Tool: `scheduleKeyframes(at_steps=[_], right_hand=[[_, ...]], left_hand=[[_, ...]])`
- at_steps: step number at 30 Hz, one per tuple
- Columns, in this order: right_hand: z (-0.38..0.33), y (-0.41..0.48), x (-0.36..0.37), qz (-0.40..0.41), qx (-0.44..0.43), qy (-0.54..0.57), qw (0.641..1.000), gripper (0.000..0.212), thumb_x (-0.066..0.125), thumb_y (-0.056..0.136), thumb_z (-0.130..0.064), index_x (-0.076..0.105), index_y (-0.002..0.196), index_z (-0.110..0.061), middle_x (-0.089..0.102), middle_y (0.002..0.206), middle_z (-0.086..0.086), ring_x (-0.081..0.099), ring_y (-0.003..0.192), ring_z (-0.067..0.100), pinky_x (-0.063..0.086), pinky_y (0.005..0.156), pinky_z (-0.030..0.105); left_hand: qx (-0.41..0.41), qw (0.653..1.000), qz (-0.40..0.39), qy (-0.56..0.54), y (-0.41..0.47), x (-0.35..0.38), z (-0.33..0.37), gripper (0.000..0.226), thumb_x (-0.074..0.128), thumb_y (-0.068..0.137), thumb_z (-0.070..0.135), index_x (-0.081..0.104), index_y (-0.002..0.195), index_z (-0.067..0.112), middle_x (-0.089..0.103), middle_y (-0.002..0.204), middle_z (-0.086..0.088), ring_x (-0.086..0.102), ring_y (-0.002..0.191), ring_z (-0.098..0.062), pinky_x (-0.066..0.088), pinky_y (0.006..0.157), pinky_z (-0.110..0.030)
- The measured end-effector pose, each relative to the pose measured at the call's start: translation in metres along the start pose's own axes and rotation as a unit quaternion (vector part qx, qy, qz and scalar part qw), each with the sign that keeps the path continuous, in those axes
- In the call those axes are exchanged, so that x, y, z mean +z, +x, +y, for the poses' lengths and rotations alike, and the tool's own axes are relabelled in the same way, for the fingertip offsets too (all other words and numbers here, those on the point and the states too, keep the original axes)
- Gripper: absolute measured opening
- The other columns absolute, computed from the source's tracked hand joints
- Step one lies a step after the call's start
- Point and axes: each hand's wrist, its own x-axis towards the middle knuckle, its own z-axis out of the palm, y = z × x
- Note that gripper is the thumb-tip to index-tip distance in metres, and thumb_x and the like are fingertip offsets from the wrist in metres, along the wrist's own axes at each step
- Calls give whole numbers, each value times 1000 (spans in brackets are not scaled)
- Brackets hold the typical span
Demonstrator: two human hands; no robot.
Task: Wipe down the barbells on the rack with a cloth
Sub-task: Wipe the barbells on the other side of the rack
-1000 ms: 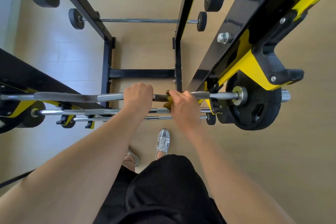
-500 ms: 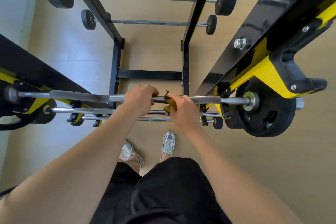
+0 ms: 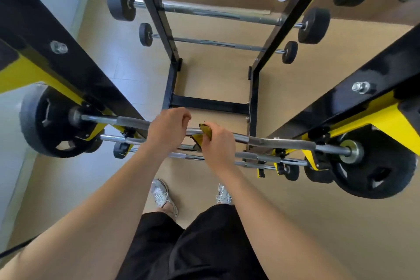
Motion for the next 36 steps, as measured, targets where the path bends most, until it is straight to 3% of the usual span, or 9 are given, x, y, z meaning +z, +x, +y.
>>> scheduleKeyframes(at_steps=[6, 10, 13, 15, 20, 22, 27, 32, 36], right_hand=[[-88, 1, 97, -7, 24, -66, 997, 12, 55, 105, -18, 66, 104, -13, 71, 84, 4, 69, 76, 24, 55, 62, 33], [-129, 9, 127, 34, 72, -40, 996, 13, 65, 100, -21, 72, 110, -16, 75, 88, 3, 67, 84, 22, 47, 66, 29], [-170, 8, 150, 16, 21, 23, 999, 22, 70, 98, -19, 72, 119, -15, 77, 98, 6, 70, 91, 25, 57, 78, 34], [-197, 6, 166, -74, -51, 45, 995, 23, 70, 96, -15, 70, 119, -14, 78, 96, 8, 74, 89, 30, 61, 81, 40], [-194, 12, 161, -105, -152, -62, 981, 33, 75, 93, -10, 68, 125, -15, 76, 103, 8, 72, 95, 29, 61, 82, 42], [-161, 15, 143, -74, -112, -89, 987, 29, 69, 95, -6, 68, 123, -14, 74, 100, 9, 68, 91, 27, 61, 77, 41], [-89, 24, 100, 4, 54, -172, 984, 13, 59, 99, -10, 70, 104, -13, 66, 82, 3, 56, 79, 22, 47, 64, 34], [-135, 31, 137, -40, -21, -97, 994, 25, 64, 99, -9, 64, 124, -13, 71, 98, 6, 57, 95, 25, 53, 79, 37], [-174, 34, 164, -130, -176, -99, 971, 38, 80, 90, -29, 63, 122, -17, 71, 111, 2, 58, 100, 25, 48, 87, 38]], left_hand=[[-58, 995, 41, 73, -18, -54, -106, 21, 54, 100, 15, 69, 110, 24, 65, 100, 2, 61, 86, -24, 54, 68, -40], [-62, 992, 61, 94, -27, -78, -162, 28, 59, 93, 5, 70, 112, 22, 66, 102, 1, 62, 89, -27, 58, 71, -45], [-59, 992, 45, 98, -27, -85, -186, 36, 61, 85, -4, 68, 112, 19, 70, 100, -4, 64, 90, -32, 58, 71, -46], [-87, 991, 22, 96, -28, -86, -197, 32, 59, 83, -6, 62, 108, 14, 67, 93, -9, 63, 85, -38, 56, 69, -47], [-109, 987, -31, 114, -34, -92, -215, 45, 72, 78, -3, 52, 115, 13, 58, 84, -9, 56, 73, -37, 47, 58, -43], [-88, 988, -40, 119, -34, -93, -212, 50, 78, 74, 0, 56, 117, 15, 58, 84, -5, 56, 71, -32, 44, 56, -39], [-59, 994, 23, 88, -31, -82, -194, 23, 59, 91, 1, 67, 106, 17, 61, 89, 0, 59, 76, -28, 52, 58, -40], [-77, 994, 20, 77, -26, -76, -175, 23, 64, 87, -1, 68, 102, 15, 61, 93, -2, 58, 85, -28, 47, 60, -39], [-118, 990, 7, 77, -27, -77, -175, 33, 74, 74, -4, 60, 99, 13, 61, 100, -5, 60, 93, -33, 36, 61, -38]])
